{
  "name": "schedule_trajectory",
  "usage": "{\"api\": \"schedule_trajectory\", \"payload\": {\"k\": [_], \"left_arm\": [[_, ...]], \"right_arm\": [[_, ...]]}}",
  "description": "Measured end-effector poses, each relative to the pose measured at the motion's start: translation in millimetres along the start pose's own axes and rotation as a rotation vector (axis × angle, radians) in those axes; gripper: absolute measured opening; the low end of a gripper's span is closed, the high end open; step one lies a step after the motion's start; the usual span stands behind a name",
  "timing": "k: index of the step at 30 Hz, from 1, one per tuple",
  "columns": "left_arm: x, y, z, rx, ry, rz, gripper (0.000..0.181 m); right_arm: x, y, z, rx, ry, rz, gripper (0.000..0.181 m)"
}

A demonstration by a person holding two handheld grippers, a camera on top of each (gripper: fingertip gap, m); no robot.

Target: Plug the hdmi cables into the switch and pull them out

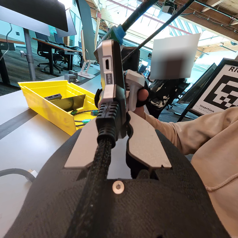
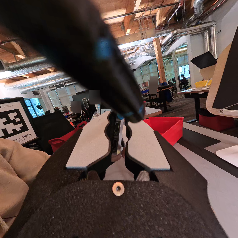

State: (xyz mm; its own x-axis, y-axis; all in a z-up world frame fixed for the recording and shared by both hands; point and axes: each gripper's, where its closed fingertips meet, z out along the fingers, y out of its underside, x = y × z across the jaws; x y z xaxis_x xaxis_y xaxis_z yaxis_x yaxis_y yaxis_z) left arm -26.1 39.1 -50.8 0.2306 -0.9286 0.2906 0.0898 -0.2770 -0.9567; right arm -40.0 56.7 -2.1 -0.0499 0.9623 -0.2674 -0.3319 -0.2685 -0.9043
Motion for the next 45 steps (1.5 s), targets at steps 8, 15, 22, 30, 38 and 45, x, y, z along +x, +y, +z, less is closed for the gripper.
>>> {"api": "schedule_trajectory", "payload": {"k": [8,15,22,30,38,45], "left_arm": [[37,19,1,-0.166,0.304,-0.295,0.034],[82,-28,-15,-0.058,0.299,-0.028,0.029],[30,-51,-51,-0.051,-0.195,0.153,0.03],[14,-57,-76,-0.079,-0.34,0.188,0.039],[19,11,-21,-0.286,-0.032,0.009,0.034],[5,6,-17,-0.208,-0.053,-0.066,0.023]], "right_arm": [[10,-34,-30,0.102,0.019,-0.045,0.017],[11,-66,-63,0.133,-0.008,-0.037,0.016],[4,-21,-31,-0.014,-0.081,0.044,0.013],[11,3,-26,-0.092,-0.106,0.094,0.01],[-19,36,-8,-0.23,-0.233,0.078,0.01],[-5,26,-8,-0.205,-0.109,-0.004,0.017]]}}
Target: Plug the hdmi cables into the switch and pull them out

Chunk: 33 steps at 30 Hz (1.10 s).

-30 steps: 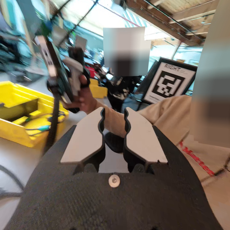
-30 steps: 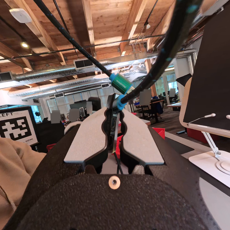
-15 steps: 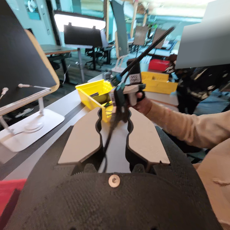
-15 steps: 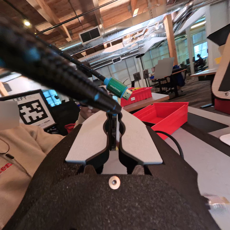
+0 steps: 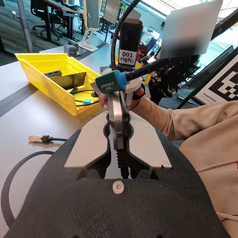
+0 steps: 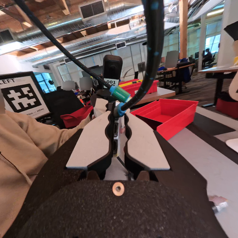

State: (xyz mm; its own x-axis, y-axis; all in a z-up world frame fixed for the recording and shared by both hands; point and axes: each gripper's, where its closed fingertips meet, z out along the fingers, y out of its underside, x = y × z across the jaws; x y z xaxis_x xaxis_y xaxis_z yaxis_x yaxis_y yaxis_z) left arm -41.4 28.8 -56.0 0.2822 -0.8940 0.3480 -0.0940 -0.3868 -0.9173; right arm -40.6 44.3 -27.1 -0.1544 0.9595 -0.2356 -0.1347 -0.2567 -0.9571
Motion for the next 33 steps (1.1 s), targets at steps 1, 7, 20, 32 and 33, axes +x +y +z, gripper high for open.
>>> {"api": "schedule_trajectory", "payload": {"k": [1,7,20,32,33], "left_arm": [[0,1,-1,-0.002,0.004,-0.01,0.023],[3,3,3,-0.015,0.022,-0.024,0.023],[17,-2,6,0.017,0.097,0.057,0.023],[1,-21,-41,0.136,0.077,0.048,0.022],[-8,-25,-59,0.161,0.033,0.051,0.022]], "right_arm": [[0,0,-2,-0.014,0.003,-0.014,0.018],[-1,2,-1,-0.042,0.017,-0.033,0.016],[-16,-6,1,-0.046,-0.061,-0.067,0.012],[-1,-82,-63,0.34,-0.023,0.052,0.011],[7,-90,-89,0.305,0.119,-0.076,0.011]]}}
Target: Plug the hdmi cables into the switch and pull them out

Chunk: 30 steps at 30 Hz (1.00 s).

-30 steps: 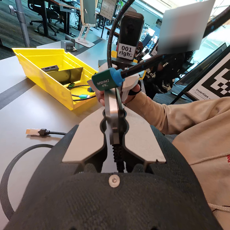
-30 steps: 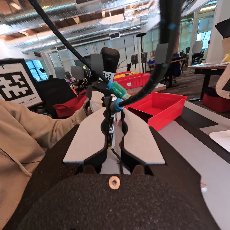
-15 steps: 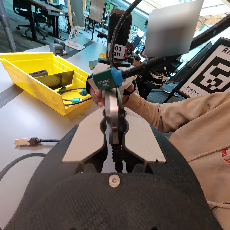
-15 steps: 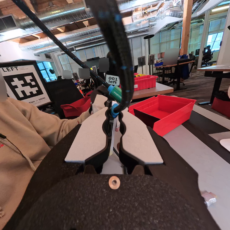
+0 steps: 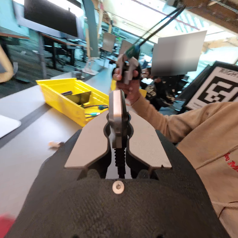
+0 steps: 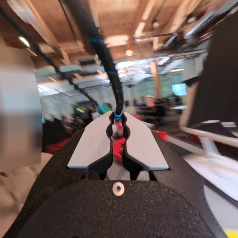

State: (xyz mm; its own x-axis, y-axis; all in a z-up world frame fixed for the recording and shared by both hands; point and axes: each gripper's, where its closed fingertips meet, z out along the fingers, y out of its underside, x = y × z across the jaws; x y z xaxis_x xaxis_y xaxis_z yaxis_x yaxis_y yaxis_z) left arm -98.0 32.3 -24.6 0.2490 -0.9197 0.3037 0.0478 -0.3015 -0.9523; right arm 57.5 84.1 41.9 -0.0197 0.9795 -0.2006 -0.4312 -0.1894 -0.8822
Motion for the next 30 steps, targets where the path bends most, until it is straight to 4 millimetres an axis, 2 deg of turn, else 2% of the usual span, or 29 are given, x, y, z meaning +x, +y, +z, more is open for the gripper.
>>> {"api": "schedule_trajectory", "payload": {"k": [2,4,7,10,14,19,22,24,28,30], "left_arm": [[-14,0,-22,-0.026,-0.097,0.025,0.022],[-22,-1,-27,-0.024,-0.141,0.011,0.022],[-22,6,-17,-0.052,-0.137,-0.014,0.022],[-20,11,-7,-0.094,-0.149,0.008,0.022],[-20,15,-1,-0.115,-0.16,0.015,0.022],[-21,15,-3,-0.115,-0.166,0.014,0.022],[-21,14,-4,-0.114,-0.17,0.021,0.022],[-20,14,-3,-0.115,-0.169,0.021,0.022],[-21,17,-1,-0.125,-0.169,0.017,0.022],[-22,19,0,-0.132,-0.168,0.016,0.022]], "right_arm": [[16,-12,-29,-0.125,0.192,-0.151,0.011],[44,-22,-54,-0.154,0.386,-0.169,0.011],[93,4,-91,-0.376,0.661,-0.178,0.011],[124,22,-133,-0.639,0.934,-0.297,0.011],[147,38,-176,-0.899,1.136,-0.396,0.011],[162,39,-226,-1.099,1.333,-0.461,0.012],[162,41,-243,-1.165,1.367,-0.458,0.012],[161,46,-246,-1.201,1.343,-0.441,0.012],[154,61,-226,-1.194,1.193,-0.411,0.012],[150,66,-223,-1.204,1.163,-0.379,0.018]]}}
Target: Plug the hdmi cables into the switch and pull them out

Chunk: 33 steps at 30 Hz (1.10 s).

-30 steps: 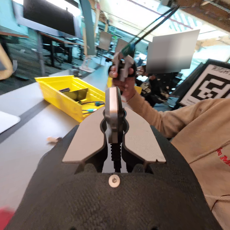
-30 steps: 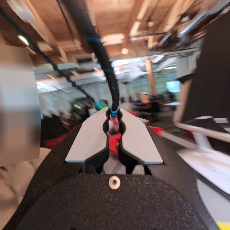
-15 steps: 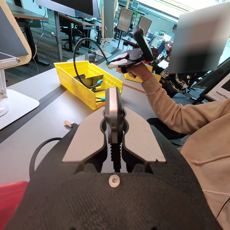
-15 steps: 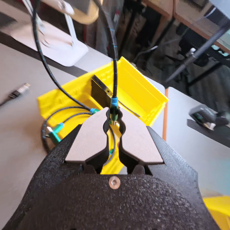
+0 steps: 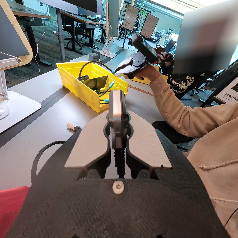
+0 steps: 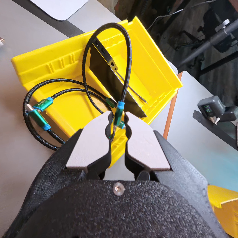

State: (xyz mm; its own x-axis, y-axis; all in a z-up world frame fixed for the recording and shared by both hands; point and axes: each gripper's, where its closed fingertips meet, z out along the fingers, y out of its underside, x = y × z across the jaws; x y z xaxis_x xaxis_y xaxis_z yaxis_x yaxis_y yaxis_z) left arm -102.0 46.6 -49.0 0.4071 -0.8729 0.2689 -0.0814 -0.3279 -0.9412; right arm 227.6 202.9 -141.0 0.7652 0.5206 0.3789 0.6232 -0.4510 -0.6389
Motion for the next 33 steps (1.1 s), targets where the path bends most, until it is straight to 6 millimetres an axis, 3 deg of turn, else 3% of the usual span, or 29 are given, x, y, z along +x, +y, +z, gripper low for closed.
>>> {"api": "schedule_trajectory", "payload": {"k": [4,9,15,18,22,23,25,28,31,33], "left_arm": [[0,3,4,-0.012,0.003,-0.001,0.022],[-1,8,10,-0.034,0.006,-0.007,0.022],[0,12,15,-0.062,-0.005,0.007,0.022],[-2,13,16,-0.069,-0.007,0.005,0.022],[-3,14,17,-0.074,-0.011,0.008,0.022],[-3,14,16,-0.076,-0.012,0.011,0.022],[-3,14,15,-0.076,-0.014,0.013,0.022],[-4,13,14,-0.074,-0.017,0.012,0.022],[-6,14,13,-0.073,-0.016,0.003,0.022],[-5,13,13,-0.073,-0.018,0.009,0.022]], "right_arm": [[13,-3,-8,0.021,0.07,0.028,0.035],[28,-17,-13,0.115,0.139,0.09,0.035],[12,-30,5,0.099,0.124,0.015,0.032],[21,-46,23,0.026,0.157,-0.147,0.035],[35,-54,67,-0.117,0.078,-0.35,0.042],[31,-51,77,-0.153,0.033,-0.417,0.038],[28,-48,88,-0.189,-0.018,-0.526,0.01],[33,-69,80,-0.136,-0.037,-0.55,0.007],[44,-106,49,0.015,-0.006,-0.559,0.007],[46,-120,25,0.123,0.067,-0.625,0.007]]}}
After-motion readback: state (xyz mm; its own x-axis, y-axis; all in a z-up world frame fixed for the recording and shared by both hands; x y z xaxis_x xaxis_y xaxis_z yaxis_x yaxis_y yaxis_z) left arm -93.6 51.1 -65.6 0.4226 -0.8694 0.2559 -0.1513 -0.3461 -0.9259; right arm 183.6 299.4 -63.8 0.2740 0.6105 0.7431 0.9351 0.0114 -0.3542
